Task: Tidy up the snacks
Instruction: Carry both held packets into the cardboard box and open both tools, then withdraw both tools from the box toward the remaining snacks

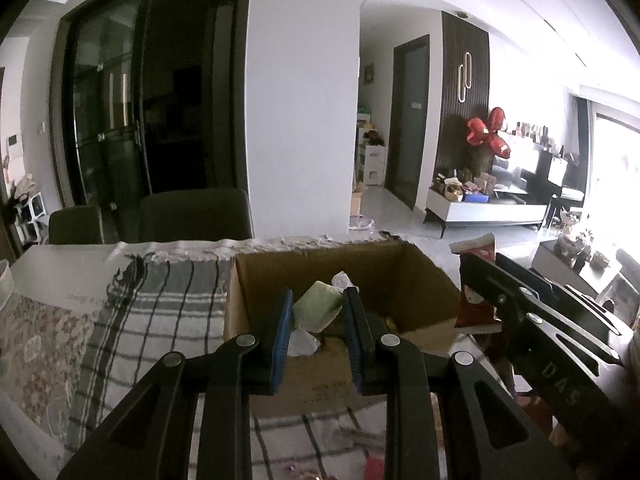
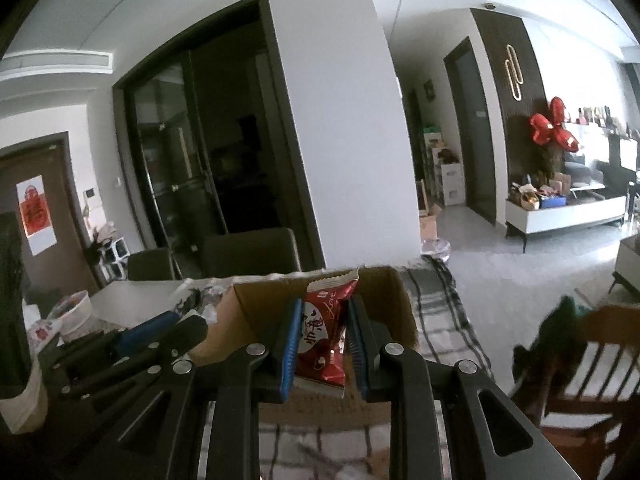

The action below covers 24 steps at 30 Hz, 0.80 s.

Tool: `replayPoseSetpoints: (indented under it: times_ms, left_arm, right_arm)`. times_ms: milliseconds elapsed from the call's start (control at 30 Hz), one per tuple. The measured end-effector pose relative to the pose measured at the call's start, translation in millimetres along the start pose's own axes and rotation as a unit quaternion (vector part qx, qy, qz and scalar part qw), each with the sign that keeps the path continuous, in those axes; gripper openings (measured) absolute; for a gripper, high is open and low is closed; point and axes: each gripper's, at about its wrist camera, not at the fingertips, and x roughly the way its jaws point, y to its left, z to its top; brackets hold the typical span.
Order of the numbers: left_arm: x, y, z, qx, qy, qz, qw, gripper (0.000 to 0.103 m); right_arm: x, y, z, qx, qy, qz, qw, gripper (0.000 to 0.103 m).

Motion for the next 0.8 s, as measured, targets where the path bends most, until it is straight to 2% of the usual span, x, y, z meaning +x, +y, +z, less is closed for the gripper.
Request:
replayPoseSetpoints:
  times_ms: [367, 400, 433, 500, 533, 567, 800]
  left_arm:
    - [56.8, 12.4, 21.5, 0.0, 0.036, -0.003, 0.9994, 0.026]
    - [58.9, 13.3, 22.0, -0.001, 0.038, -0.004, 0.9993, 0.031]
    - [60.5, 14.4, 22.3, -0.001, 0.04, -0.004, 0.9992, 0.044]
    - [59.6, 18.5, 21.8, -0.007, 0.036, 0.002, 0.9993, 0.055]
    - [57.4, 20.5, 20.8, -0.01, 0.033, 0.005, 0.9994, 0.055]
    - [55.4, 22.2, 20.2, -0.012, 0.031, 0.007, 0.9994, 0.055]
    - [23.0, 24.9, 4.7, -0.012, 0.019, 0.027, 0.9994, 0.056]
  right_arm:
    - [54.9, -4.1, 10.9, -0.002, 0.042, 0.006, 0.999, 0.024]
    - [60.0, -6.2, 11.3, 0.001, 0.048, 0.004, 0.999, 0.025]
    - [61.8, -6.5, 10.9, 0.002, 0.05, 0.003, 0.999, 0.025]
    - [68.3, -10.4, 10.9, 0.006, 0.064, -0.001, 0.998, 0.031]
    - [69.4, -13.4, 10.2, 0.01, 0.068, -0.003, 0.998, 0.041]
    - [68.8, -14.9, 10.1, 0.013, 0.067, -0.006, 0.998, 0.043]
    - [47.5, -16.8, 6.2, 0.005, 0.056, -0.011, 0.998, 0.043]
